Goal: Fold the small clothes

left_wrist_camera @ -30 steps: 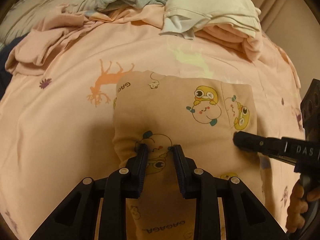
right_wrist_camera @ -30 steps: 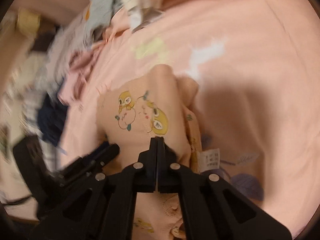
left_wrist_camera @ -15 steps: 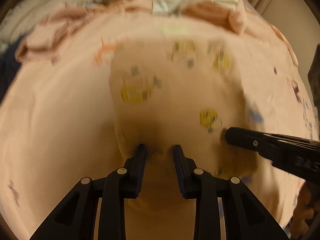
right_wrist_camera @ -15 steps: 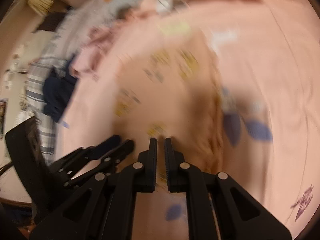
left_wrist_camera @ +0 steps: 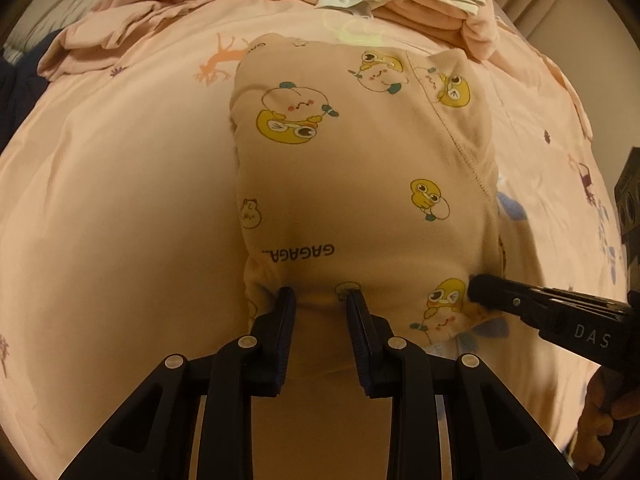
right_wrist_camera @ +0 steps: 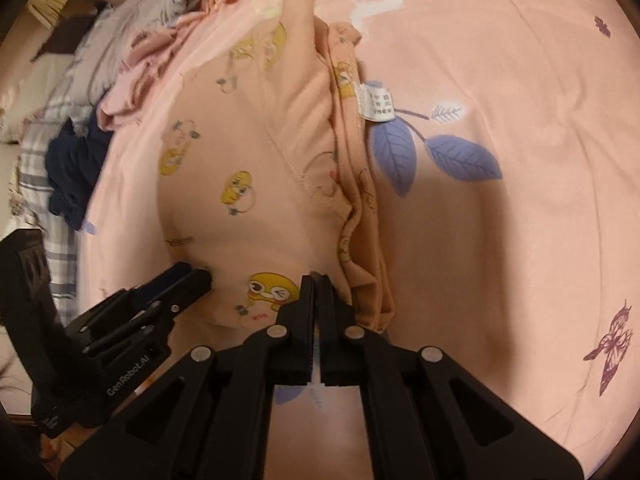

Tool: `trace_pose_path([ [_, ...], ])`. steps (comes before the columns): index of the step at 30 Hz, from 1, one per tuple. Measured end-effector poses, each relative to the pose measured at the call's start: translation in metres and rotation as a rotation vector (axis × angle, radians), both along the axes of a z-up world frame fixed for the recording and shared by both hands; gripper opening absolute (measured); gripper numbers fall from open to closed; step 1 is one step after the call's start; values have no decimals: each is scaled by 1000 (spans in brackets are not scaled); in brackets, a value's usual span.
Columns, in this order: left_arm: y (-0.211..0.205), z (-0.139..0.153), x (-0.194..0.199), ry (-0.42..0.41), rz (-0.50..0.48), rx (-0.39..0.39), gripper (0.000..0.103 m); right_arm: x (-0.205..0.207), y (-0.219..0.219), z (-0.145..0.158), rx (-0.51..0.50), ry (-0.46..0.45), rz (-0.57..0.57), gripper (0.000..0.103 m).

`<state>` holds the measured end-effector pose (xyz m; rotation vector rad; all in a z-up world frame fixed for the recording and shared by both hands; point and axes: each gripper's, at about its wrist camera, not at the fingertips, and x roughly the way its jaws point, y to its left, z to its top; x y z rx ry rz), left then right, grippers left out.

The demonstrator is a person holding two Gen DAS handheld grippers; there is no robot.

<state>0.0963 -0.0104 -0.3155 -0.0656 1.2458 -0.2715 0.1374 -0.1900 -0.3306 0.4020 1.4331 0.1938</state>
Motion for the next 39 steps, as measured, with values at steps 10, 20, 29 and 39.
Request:
trace_pose_path([
  [10, -1, -1, -2, -26, 39, -8, 30, -10, -12, -6, 41, -17, -98, 0],
  [20, -5, -1, -3, -41, 37, 12, 30, -10, -10, -7, 47, -19, -105, 0],
  [29, -6, -2, -6, -55, 29, 25, 30, -9, -7, -7, 30, -22, -77, 0],
  [39, -6, -3, -6, -61, 28, 16, 30, -7, -7, -9, 27, -13, -74, 0],
])
